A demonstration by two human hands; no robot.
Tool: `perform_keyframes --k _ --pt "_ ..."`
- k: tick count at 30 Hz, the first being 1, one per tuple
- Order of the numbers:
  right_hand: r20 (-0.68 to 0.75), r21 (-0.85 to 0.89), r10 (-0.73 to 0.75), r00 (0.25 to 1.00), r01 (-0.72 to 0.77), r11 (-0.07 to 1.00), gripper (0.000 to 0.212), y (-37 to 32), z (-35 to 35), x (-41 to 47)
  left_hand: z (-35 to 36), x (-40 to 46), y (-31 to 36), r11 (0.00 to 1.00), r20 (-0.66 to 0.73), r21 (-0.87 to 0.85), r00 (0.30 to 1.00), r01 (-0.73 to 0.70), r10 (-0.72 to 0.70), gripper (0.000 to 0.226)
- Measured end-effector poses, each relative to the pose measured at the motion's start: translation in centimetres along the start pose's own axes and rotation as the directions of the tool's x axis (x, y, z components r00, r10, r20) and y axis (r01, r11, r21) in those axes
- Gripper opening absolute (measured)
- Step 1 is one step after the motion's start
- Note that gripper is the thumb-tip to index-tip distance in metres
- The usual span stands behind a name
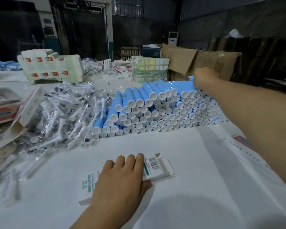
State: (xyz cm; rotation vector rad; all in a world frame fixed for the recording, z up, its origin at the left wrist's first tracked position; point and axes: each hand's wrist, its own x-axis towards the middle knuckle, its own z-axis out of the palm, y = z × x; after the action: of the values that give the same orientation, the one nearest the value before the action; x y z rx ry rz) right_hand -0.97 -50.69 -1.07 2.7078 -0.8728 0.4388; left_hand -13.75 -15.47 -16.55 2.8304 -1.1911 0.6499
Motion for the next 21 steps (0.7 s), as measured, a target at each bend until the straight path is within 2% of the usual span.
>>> perform_keyframes --k 3,7,9,11,13,14,16,18,19,21 --pt "0.029 -0.066 0.065 0.997 -0.063 0.996 0.028 -0.5 0.6 0.5 -0.4 0.1 0.0 0.999 0.081 0.013 0.996 0.039 -0.040 0.065" --pt "0.020 0.027 0.093 0.995 -0.094 0.995 0.026 0.0 0.4 0.7 -0.1 0.0 0.0 1.000 0.010 -0.021 1.000 -0.019 0.019 0.063" --pt "-0.025 0.117 0.114 0.993 -0.110 0.987 0.027 0.1 -0.1 0.4 0.0 -0.1 0.0 0.999 0.006 -0.039 1.000 -0.017 0.017 0.064" --pt "-0.079 0.330 0.148 0.986 -0.114 0.937 0.029 0.0 -1.2 -0.2 -0.3 -0.1 0.1 0.998 0.070 -0.067 0.997 0.020 -0.015 0.066" --pt "-0.119 0.623 0.164 0.979 -0.055 0.781 0.034 -0.3 -2.8 -1.7 -0.4 -0.2 0.4 0.994 0.111 -0.084 0.992 0.069 -0.060 0.070" --pt "-0.118 0.758 0.158 0.980 -0.014 0.652 0.039 -0.5 -3.6 -3.0 -0.1 -0.2 0.3 0.994 0.080 -0.082 0.994 0.079 -0.072 0.070" --pt "-0.040 0.940 0.103 0.994 0.003 0.341 0.065 -0.6 -4.4 -7.0 0.2 -0.3 0.2 0.995 0.026 -0.067 0.997 0.079 -0.077 0.070" --pt "0.037 0.997 0.018 0.999 -0.038 0.064 0.087 -0.5 -3.8 -11.6 -0.1 -0.4 0.0 0.991 0.002 -0.075 0.994 0.107 -0.107 0.070" --pt "0.060 0.997 -0.009 0.998 -0.061 -0.043 0.092 -0.5 -3.0 -13.9 -0.2 -0.5 -0.1 0.990 -0.008 -0.078 0.993 0.118 -0.119 0.069" --pt "0.123 0.976 -0.010 0.992 -0.123 -0.181 0.098 -0.8 -1.4 -18.3 -0.2 -0.7 -0.3 0.987 -0.022 -0.081 0.989 0.141 -0.144 0.070"
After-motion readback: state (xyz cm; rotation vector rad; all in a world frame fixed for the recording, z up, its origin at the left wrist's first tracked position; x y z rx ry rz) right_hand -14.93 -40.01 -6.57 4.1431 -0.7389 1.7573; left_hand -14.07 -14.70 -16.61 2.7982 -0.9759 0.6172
